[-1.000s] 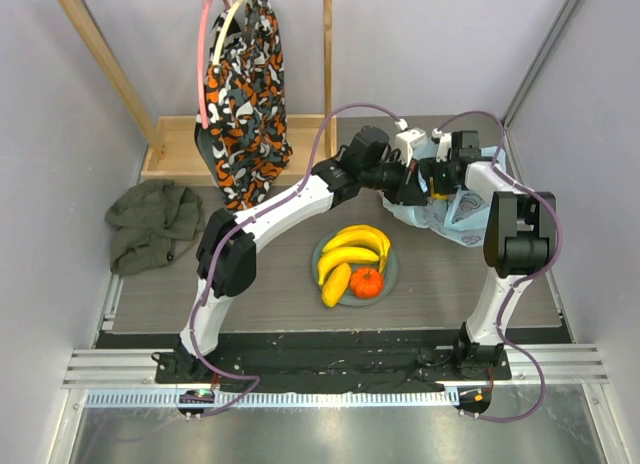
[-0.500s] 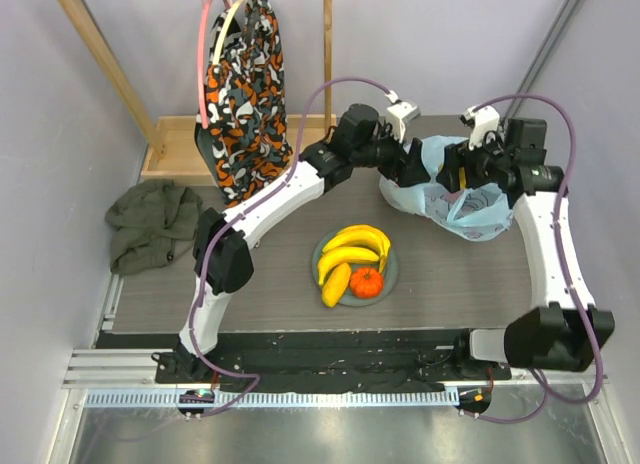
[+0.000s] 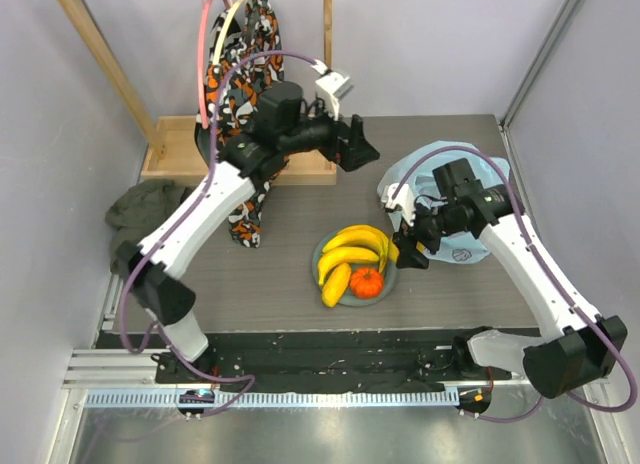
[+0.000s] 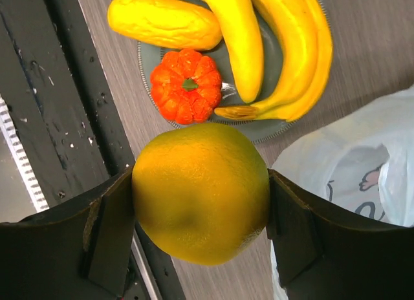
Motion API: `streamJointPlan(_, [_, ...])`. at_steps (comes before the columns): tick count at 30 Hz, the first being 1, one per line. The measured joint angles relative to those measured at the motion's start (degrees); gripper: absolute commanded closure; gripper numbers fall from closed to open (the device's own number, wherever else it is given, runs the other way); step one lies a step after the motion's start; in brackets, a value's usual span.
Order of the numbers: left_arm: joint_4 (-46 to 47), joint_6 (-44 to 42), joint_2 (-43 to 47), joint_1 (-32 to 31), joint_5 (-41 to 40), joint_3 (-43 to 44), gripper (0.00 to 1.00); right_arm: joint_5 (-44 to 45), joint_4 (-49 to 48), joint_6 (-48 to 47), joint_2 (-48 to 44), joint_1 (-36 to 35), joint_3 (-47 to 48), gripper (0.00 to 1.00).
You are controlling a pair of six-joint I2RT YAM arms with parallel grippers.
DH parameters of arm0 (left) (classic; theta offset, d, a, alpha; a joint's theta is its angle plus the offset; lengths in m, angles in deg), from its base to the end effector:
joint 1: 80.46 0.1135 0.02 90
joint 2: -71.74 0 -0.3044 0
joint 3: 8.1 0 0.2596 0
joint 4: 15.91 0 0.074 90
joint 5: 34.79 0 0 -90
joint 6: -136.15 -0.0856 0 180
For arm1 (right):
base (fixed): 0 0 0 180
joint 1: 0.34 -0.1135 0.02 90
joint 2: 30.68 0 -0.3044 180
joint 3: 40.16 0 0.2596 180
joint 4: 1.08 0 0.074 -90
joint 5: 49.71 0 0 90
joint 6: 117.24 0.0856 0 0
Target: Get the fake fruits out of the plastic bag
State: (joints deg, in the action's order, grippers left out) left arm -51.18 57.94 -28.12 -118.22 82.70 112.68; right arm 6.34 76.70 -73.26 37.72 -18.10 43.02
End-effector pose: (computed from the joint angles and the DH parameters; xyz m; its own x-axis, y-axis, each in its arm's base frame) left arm 0.3394 -0.3128 0.4689 -0.3750 0.0612 -0.9250 0.8378 0.4495 -0.3099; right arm 0.1995 0.1141 0.3335 -0.2334 -0.7015 -0.6733 -0.9540 0.2993 0.0189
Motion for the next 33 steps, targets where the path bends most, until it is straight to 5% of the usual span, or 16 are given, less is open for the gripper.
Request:
streamJointPlan(8, [-1.14,-5.14,12.9,3.45,-2.45,-8.63,0.08,3.5,-2.56,0.94,9.79,-9.75,4.04,0.44])
streamJointPlan(23, [-4.63,-6.23,17.97,9.73,-2.62,-16.98,0.08,13.25,-13.2,5.66,30.29,-25.33,9.05,0.4])
streamJointPlan(29, [-4.5,-6.01,19.15,10.93,-2.03,-17.62,0.09,15.74,-13.44,5.14,31.36,-26.58,9.92,0.21])
streamJointPlan(31, [-4.52,-5.92,19.12,10.95,-1.77,-17.66,0.09,16.31,-13.25,4.87,31.36,-26.99,9.92,0.01])
streamJointPlan(33, [-4.48,-5.75,19.1,10.95,-1.36,-17.64,0.09,16.7,-13.09,4.79,31.34,-27.45,9.92,0.0])
